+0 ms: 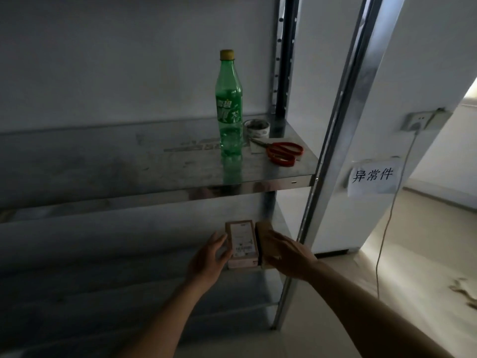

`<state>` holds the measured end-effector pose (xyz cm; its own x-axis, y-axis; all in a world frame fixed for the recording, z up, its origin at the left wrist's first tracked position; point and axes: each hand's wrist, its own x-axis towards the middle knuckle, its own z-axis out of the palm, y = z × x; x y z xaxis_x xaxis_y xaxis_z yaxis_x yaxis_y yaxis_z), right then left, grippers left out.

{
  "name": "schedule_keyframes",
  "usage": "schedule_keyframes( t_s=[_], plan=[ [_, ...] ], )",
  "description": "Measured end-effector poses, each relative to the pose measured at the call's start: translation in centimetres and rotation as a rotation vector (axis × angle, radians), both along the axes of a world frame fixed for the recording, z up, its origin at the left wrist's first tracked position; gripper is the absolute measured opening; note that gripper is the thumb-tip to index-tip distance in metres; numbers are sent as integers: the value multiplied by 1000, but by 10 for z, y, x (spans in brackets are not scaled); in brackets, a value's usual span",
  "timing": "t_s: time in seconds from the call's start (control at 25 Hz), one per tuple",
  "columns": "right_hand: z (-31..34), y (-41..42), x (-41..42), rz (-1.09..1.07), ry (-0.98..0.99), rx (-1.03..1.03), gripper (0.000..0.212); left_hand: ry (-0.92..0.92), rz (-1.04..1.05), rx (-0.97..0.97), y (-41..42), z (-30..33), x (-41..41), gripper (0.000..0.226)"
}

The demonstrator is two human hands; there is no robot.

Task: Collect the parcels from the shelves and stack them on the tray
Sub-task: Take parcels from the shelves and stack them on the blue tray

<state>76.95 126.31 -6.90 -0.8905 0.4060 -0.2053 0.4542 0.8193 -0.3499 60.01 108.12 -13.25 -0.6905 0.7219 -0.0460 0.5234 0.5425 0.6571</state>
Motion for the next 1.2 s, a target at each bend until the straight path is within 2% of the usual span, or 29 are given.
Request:
schedule_keyframes(
  t_s=[0.08,0.24,0.36,0.56,0.72,1.0,1.2],
  plan=[
    [-15,6,-13,-1,10,20,57,-38,-10,-16,11,-21,-8,58],
    [-52,15,-43,21,34,7,33,-81,-9,-32,30,-57,-18,57],
    [-71,24,-54,34,66,35,31,-67,-36,-11,45,-79,-29,59],
    [-94,33,-66,31,95,57,42,-185,-57,135,65,-110,-40,57],
    [-109,36,-76,35,106,63,48,-252,-37,151,63,-122,-43,61],
    [-128,27,-92,107,123,-27,55,-353,-2,281,47,-128,-52,56],
    [-137,19,-101,141,225,-149,61,-440,46,369,39,-120,-52,50]
  ],
)
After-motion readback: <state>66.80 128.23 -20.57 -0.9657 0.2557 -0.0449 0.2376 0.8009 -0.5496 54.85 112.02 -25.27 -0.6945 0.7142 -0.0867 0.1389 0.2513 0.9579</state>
